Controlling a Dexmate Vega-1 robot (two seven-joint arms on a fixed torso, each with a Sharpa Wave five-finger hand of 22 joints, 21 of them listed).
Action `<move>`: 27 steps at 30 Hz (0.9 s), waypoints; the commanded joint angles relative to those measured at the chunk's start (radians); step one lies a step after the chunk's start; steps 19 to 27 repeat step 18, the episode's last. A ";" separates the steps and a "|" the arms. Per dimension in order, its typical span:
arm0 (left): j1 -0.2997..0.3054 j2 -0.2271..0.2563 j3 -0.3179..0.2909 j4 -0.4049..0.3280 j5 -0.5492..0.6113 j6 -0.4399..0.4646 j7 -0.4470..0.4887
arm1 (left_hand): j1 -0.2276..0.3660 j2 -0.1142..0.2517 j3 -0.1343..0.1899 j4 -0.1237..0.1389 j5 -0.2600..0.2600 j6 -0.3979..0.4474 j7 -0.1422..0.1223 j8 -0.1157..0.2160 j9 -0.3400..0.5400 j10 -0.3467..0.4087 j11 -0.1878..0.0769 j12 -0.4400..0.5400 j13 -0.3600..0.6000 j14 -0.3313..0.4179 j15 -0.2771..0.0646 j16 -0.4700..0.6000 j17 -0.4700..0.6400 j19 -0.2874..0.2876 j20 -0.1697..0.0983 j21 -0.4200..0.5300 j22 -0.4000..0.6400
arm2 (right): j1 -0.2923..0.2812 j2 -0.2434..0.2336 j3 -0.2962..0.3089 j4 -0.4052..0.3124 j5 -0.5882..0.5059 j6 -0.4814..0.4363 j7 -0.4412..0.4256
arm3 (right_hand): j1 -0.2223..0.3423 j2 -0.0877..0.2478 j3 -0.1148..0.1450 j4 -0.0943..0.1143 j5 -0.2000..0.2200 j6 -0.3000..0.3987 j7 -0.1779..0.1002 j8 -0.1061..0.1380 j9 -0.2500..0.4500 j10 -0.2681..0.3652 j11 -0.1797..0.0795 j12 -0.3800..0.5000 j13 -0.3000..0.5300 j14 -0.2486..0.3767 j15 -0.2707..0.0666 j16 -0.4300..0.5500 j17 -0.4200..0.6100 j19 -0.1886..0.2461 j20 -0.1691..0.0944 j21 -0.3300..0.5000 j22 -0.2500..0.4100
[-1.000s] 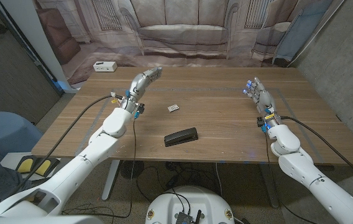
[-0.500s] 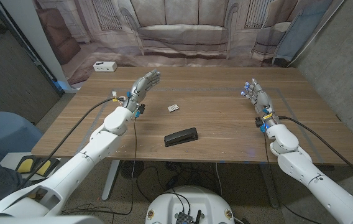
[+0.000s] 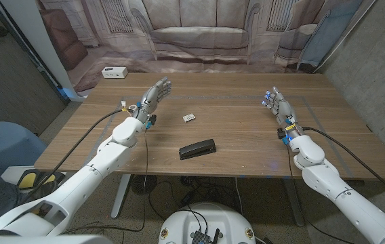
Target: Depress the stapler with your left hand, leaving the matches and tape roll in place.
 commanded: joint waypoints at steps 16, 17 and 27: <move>0.030 0.010 -0.011 -0.005 -0.029 -0.024 -0.006 | -0.006 -0.022 -0.011 -0.001 0.004 -0.003 0.003 0.010 0.000 -0.008 0.000 0.006 0.002 -0.010 0.002 0.006 0.002 -0.005 -0.008 0.002 0.002 | 0.000 -0.003 -0.008 -0.020 0.009 -0.027 -0.006 | -0.009 0.005 -0.004 -0.002 0.005 0.000 -0.003 0.002 0.003 -0.008 -0.003 -0.003 0.005 -0.008 -0.003 -0.005 0.003 -0.011 -0.001 -0.001 0.004; 0.030 0.010 -0.011 -0.005 -0.029 -0.024 -0.006 | -0.006 -0.022 -0.011 -0.002 0.004 -0.003 0.003 0.011 0.000 -0.009 0.000 0.006 0.002 -0.010 0.003 0.006 0.002 -0.005 -0.008 0.002 0.002 | 0.000 -0.004 -0.008 -0.021 0.009 -0.028 -0.007 | -0.009 0.005 -0.004 -0.002 0.005 0.000 -0.002 0.002 0.003 -0.008 -0.003 -0.003 0.005 -0.008 -0.004 -0.005 0.003 -0.012 -0.001 -0.001 0.004; 0.029 0.010 -0.012 -0.002 -0.031 -0.028 -0.010 | -0.006 -0.022 -0.011 -0.002 0.004 -0.003 0.004 0.011 0.000 -0.009 -0.002 0.007 0.002 -0.010 0.003 0.007 0.002 -0.005 -0.008 0.002 0.002 | -0.003 -0.005 -0.008 -0.026 0.007 -0.030 -0.011 | -0.009 0.005 -0.004 -0.002 0.005 0.000 -0.002 0.002 0.003 -0.007 -0.003 -0.002 0.005 -0.008 -0.003 -0.005 0.003 -0.012 -0.001 -0.001 0.004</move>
